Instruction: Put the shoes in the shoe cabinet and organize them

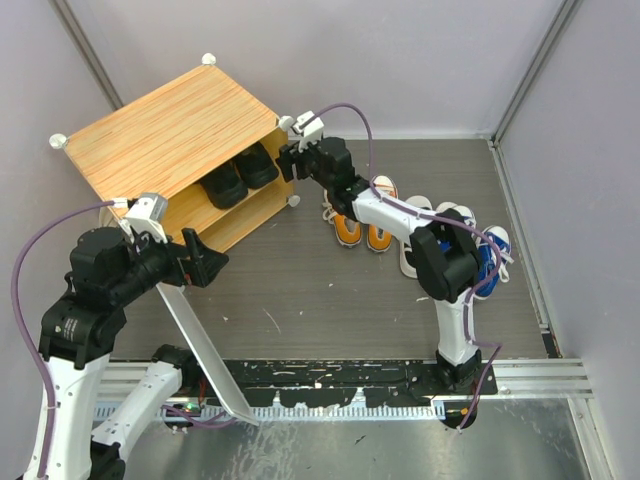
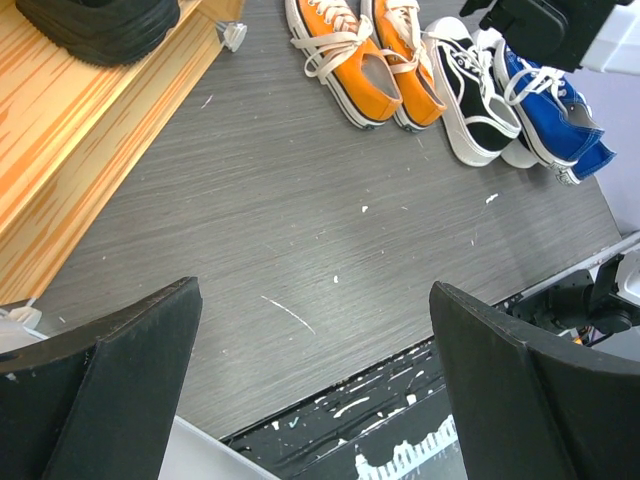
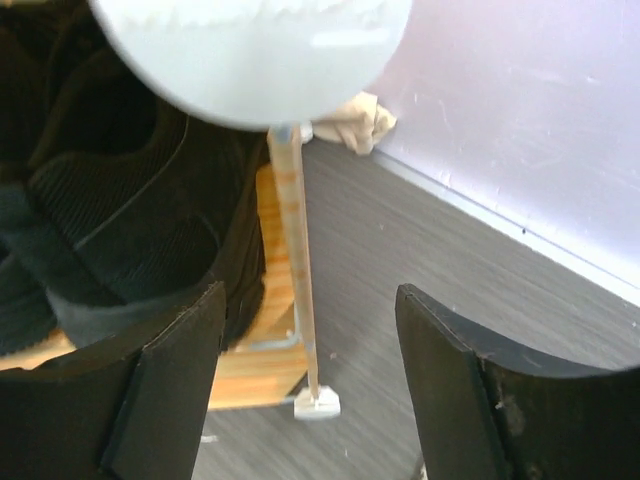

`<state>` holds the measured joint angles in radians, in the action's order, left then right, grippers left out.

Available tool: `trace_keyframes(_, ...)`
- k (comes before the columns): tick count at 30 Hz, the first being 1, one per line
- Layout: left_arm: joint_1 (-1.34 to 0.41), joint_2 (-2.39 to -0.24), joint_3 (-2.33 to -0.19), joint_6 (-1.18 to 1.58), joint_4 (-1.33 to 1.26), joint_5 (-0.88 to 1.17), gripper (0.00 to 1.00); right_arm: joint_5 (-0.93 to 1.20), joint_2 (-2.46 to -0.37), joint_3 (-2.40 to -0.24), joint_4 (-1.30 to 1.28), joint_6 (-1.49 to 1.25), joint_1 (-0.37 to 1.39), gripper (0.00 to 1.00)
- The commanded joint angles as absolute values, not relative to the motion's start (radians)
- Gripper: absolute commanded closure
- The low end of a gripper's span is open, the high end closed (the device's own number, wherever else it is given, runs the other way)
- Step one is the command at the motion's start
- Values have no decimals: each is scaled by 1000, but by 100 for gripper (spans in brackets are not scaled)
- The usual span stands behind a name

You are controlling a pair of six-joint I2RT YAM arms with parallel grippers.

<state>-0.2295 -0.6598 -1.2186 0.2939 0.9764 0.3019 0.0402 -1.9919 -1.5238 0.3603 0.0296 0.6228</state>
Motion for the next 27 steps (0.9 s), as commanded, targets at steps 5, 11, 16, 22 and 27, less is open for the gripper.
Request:
trace_keyframes(5, -230, -669, -1223, 264, 953, 293, 2, 55, -2100, -1650, 529, 22, 622, 55)
trace_keyframes(11, -229, -672, -1222, 259, 953, 288, 2, 95, -2090, -1618, 558, 14, 616, 85)
trace_keyframes(16, -230, -675, -1226, 259, 952, 296, 2, 103, -2041, -1558, 569, 21, 607, 99)
trace_keyframes(22, -229, -675, -1248, 270, 946, 301, 2, 106, -1940, -1484, 571, 25, 596, 99)
trace_keyframes(27, -229, -678, -1263, 286, 935, 316, 2, 136, -1862, -1433, 541, 31, 594, 99)
